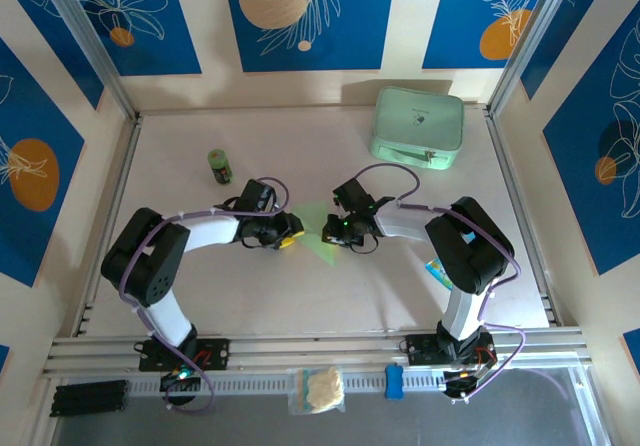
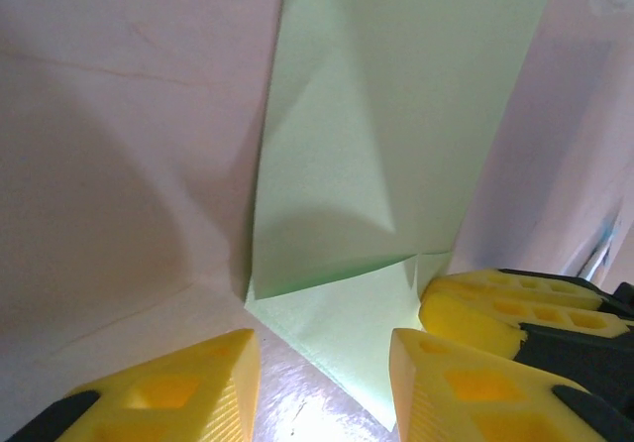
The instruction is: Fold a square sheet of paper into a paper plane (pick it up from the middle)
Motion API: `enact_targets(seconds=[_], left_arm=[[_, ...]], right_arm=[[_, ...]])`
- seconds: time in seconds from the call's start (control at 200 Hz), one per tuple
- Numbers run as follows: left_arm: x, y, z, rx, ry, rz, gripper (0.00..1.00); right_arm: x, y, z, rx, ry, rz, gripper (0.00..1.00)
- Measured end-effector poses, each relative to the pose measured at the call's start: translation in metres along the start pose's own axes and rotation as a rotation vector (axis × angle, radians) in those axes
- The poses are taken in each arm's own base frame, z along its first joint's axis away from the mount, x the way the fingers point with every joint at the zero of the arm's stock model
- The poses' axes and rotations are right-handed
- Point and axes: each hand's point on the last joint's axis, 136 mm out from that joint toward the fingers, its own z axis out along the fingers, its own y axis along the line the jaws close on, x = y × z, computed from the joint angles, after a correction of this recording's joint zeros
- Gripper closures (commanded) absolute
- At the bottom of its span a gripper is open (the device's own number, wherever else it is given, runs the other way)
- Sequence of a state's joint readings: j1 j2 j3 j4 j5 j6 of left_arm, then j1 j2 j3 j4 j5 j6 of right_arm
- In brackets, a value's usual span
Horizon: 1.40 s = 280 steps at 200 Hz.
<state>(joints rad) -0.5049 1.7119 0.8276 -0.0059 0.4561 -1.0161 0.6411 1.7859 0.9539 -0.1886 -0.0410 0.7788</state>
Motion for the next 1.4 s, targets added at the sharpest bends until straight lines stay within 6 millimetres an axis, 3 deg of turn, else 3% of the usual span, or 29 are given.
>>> enact_targets(seconds=[0.285,0.665,0.87,1.401], left_arm=[[-0.002,-0.005,0.004,0.031,0.003,0.012,0.62],[-0.005,0.005,0.004,-0.016,-0.021,-0.007,0.58],[-0.009,-0.003,0.007,0.023,-0.028,-0.025,0.69],[-0.015,-0.018,0.004,0.108,-0.022,0.035,0.78]], right_arm=[[0.0,-0.001,0.001,-0.005,0.006,0.007,0.86],[-0.002,-0.003,0.001,-0.003,0.005,0.02,0.86],[-0.003,-0.003,0.002,-0.009,0.005,0.021,0.87],[-0.006,-0.003,0.002,-0.023,0.002,-0.007,0.87]])
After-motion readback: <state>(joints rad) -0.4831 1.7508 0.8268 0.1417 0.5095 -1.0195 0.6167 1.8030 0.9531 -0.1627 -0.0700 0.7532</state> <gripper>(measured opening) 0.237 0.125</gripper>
